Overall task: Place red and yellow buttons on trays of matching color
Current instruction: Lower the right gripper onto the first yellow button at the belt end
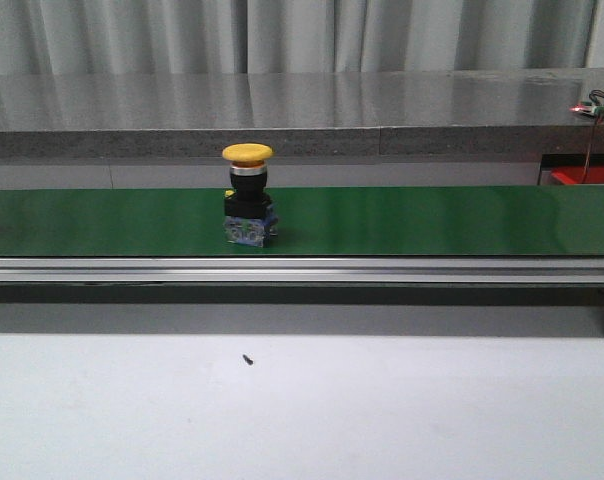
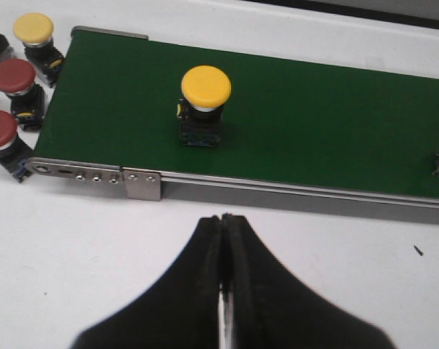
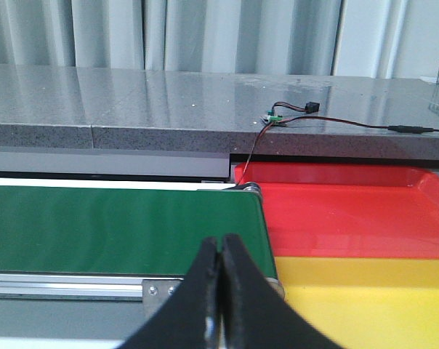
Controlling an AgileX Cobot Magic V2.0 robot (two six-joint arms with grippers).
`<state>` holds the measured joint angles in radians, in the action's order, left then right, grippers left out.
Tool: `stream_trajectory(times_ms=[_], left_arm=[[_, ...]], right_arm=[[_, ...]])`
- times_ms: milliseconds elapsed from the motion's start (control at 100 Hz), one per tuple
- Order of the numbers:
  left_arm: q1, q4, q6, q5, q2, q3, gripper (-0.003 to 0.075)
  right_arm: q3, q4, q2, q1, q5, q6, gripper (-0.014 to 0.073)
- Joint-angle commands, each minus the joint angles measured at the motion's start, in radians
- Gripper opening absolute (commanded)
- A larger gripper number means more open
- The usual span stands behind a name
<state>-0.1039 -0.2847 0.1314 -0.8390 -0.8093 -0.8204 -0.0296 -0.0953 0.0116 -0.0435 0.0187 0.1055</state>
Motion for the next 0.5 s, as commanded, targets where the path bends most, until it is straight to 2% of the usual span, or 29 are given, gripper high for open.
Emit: stream_trajectory(times_ms=[0,180,330,490], left_arm=[[0.034,-0.028,0.002,0.094,0.043,0.014,-0.002],[0.096,-0.028,0.014,0.1,0.105,0.082,-0.0019],[0.114,-0.028,0.014,0.105,0.122,0.097,-0.002],[0.115,-0.028,0.014,0.112,0.122,0.097,-0.0019]], right_arm=[[0.019,-0.004,0.017,-0.003,-0.099,0.002,-0.0097],[0.026,-0.003,0.017,-0.003,-0.155,0.002,-0.0097],[0.113,0.009,-0.019,-0.001,-0.053,0.051,-0.0097],[0.29,0.027,-0.146,0.0,0.061,0.061,-0.0097]])
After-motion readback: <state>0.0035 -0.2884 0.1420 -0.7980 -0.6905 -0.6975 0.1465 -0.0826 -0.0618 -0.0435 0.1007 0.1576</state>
